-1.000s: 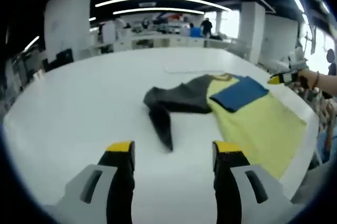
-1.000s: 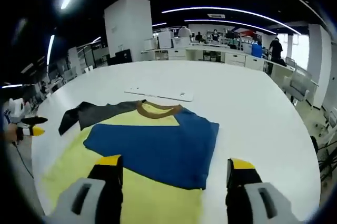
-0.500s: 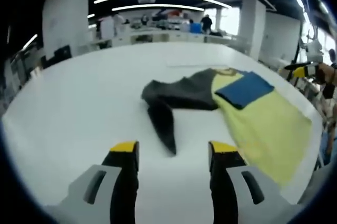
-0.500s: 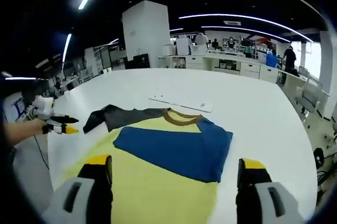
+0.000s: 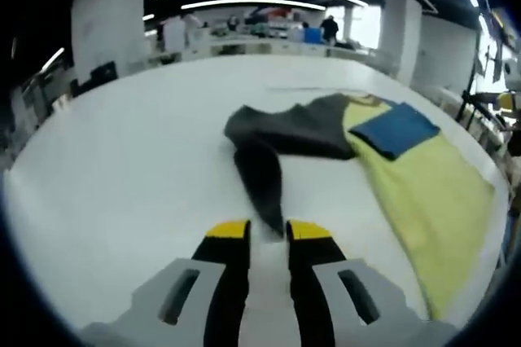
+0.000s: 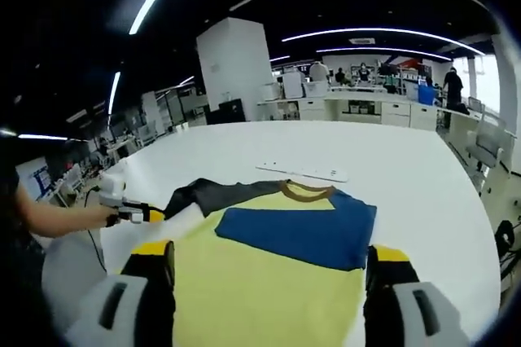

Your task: Fold the garment on the visible template until the final outline fits inside the template.

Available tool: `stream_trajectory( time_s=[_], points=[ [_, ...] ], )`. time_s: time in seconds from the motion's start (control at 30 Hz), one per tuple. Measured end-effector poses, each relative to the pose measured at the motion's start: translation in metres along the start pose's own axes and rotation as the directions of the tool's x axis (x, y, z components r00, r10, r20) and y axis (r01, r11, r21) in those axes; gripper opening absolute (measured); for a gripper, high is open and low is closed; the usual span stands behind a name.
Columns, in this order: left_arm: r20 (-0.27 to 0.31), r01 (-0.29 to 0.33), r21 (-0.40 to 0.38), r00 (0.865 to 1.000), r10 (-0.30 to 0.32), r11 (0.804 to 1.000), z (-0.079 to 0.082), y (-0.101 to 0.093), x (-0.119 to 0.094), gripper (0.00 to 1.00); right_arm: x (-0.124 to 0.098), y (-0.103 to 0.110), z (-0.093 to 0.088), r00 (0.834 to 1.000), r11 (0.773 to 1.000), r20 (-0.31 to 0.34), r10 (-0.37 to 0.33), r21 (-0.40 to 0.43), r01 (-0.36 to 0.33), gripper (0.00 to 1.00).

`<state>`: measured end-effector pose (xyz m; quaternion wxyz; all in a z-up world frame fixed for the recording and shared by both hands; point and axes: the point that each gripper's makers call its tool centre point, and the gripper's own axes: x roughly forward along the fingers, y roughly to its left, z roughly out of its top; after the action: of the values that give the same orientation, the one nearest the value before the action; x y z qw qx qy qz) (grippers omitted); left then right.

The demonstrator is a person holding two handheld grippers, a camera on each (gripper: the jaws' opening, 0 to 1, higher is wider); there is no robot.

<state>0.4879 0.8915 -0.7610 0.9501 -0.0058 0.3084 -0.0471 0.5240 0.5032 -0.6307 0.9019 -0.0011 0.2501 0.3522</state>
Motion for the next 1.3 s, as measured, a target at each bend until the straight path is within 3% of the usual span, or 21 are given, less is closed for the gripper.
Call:
stream_trajectory(
  time_s=[0.3,0.47,0.6,0.67,0.77,0.87,1.03,1.3],
  points=[
    [-0.004,-0.009,-0.026,1.0,0.009,1.0,-0.005,0.0,0.006,0.0,-0.009,0.007,-0.011,0.999,0.999,-0.03,-0.023,-0.047,0.021,0.97],
    [0.001,-0.005,-0.027,1.0,0.005,1.0,-0.002,-0.002,0.005,0.0,-0.015,0.013,-0.013,0.999,0.998,-0.047,-0.009,-0.061,0.006,0.98],
    [0.014,-0.006,-0.027,1.0,0.006,1.0,0.005,0.0,-0.001,0.0,-0.02,0.017,-0.013,0.999,0.998,-0.051,0.0,-0.059,-0.003,0.98],
    [0.018,-0.008,0.007,1.0,0.008,1.0,0.008,0.0,-0.007,0.0,-0.022,0.017,-0.017,0.998,0.998,-0.064,-0.008,-0.066,0.004,0.97],
    [0.03,0.019,0.052,0.999,-0.021,0.998,0.019,-0.004,-0.019,0.0,-0.029,0.01,-0.017,0.995,0.989,-0.072,-0.066,-0.135,0.056,0.88],
    [0.053,0.023,0.073,0.998,-0.027,0.997,0.032,-0.004,-0.032,0.0,-0.032,0.016,-0.015,0.996,0.99,-0.071,-0.055,-0.13,0.045,0.9],
    [0.042,0.035,0.061,0.998,-0.038,0.998,0.041,0.005,-0.047,0.0,-0.034,0.025,-0.012,0.998,0.991,-0.062,-0.027,-0.13,0.019,0.92],
    [0.005,-0.014,0.059,1.0,0.014,0.998,0.037,0.031,-0.06,0.0,-0.038,0.028,-0.016,0.997,0.991,-0.069,-0.03,-0.131,0.021,0.92]
  ],
)
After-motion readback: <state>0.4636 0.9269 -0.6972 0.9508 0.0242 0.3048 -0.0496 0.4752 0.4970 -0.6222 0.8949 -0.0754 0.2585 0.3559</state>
